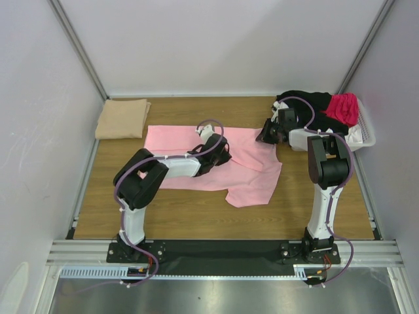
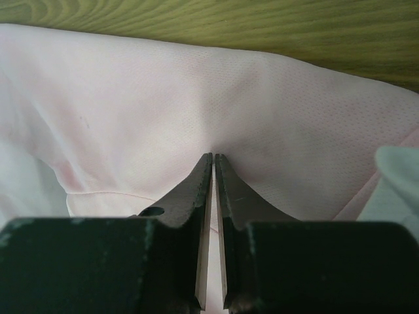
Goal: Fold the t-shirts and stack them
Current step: Fold the tshirt
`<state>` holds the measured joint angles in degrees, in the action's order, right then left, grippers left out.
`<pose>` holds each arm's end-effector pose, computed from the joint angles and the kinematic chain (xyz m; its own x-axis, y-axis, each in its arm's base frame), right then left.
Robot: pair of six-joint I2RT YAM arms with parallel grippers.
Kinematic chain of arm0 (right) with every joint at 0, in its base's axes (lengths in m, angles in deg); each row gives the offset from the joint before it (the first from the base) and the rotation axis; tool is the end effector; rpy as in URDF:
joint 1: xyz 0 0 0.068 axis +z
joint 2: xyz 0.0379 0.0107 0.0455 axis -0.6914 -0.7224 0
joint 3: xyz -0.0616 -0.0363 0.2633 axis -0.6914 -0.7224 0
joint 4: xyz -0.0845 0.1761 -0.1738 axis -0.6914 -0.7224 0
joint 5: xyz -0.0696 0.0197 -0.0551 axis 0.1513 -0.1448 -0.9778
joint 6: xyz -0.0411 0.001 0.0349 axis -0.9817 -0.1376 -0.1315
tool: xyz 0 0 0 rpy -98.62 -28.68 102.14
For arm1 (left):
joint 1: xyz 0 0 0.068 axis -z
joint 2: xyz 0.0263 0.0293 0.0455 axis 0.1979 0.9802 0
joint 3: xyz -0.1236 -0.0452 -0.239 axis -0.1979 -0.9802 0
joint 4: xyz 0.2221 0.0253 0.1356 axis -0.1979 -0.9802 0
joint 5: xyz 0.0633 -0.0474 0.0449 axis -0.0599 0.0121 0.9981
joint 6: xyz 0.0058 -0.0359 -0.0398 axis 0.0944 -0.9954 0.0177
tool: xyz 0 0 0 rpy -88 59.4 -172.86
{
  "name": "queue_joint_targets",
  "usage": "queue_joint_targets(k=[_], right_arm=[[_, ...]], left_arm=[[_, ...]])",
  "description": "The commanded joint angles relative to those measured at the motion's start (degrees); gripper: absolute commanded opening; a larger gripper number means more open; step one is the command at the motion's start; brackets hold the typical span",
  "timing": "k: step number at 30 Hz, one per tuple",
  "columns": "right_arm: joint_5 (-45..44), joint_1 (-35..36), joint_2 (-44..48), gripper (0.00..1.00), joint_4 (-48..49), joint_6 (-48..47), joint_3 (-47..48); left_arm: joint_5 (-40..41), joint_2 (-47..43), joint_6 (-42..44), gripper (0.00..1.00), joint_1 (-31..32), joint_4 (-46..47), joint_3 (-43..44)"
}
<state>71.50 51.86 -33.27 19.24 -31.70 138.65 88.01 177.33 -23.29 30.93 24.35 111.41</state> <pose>0.4362 0.0748 0.1405 -0.7688 0.2123 -0.6032 -0.1298 0.8718 0.4723 0.3142 -0.2740 0.1517 -0.6685 -0.4903 -0.5592 -0.1116 0.8096 -0.5763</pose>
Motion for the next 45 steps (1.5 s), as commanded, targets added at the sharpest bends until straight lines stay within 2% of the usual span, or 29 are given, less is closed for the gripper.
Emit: queue_joint_targets(k=[1,12,24,27,28,30,34,40,45], right_arm=[[-0.2,-0.2,-0.7,0.10,-0.5,0.0,0.0],[-0.4,-0.3,-1.1,0.10,-0.6,0.0,0.1],[-0.3,-0.2,-1.2,0.10,-0.9,-0.5,0.3],[-0.1,-0.3,-1.3,0.10,-0.8,-0.3,0.4],[-0.1,-0.3,-1.2,0.10,-0.8,-0.3,0.4],[-0.2,-0.2,-1.1,0.10,-0.9,-0.5,0.3],[0.0,-0.3,-1.1,0.10,-1.1,-0.5,0.5],[-0.2,-0.2,-0.7,0.10,-1.3,-0.7,0.2],[-0.2,-0.2,-0.6,0.10,-1.4,-0.8,0.0]], left_arm=[[1.4,-3.6,-1.3,0.00,-0.2,0.2,-0.9],[0.4,-4.4,-2.8,0.00,-0.2,-1.5,-1.4],[1.7,-4.0,0.7,0.01,-0.7,-4.8,-0.4],[1.5,-3.6,1.3,0.10,-0.7,-5.0,0.4],[1.4,-3.5,2.2,0.22,-0.7,-4.8,0.5],[1.1,-3.9,3.0,0.34,-0.7,-3.9,0.8],[1.2,-5.9,5.6,0.50,-0.4,-3.1,1.1],[-0.4,-7.2,8.4,0.53,1.8,-2.7,3.8],[-4.1,-3.3,10.7,0.54,5.0,-1.6,8.9]])
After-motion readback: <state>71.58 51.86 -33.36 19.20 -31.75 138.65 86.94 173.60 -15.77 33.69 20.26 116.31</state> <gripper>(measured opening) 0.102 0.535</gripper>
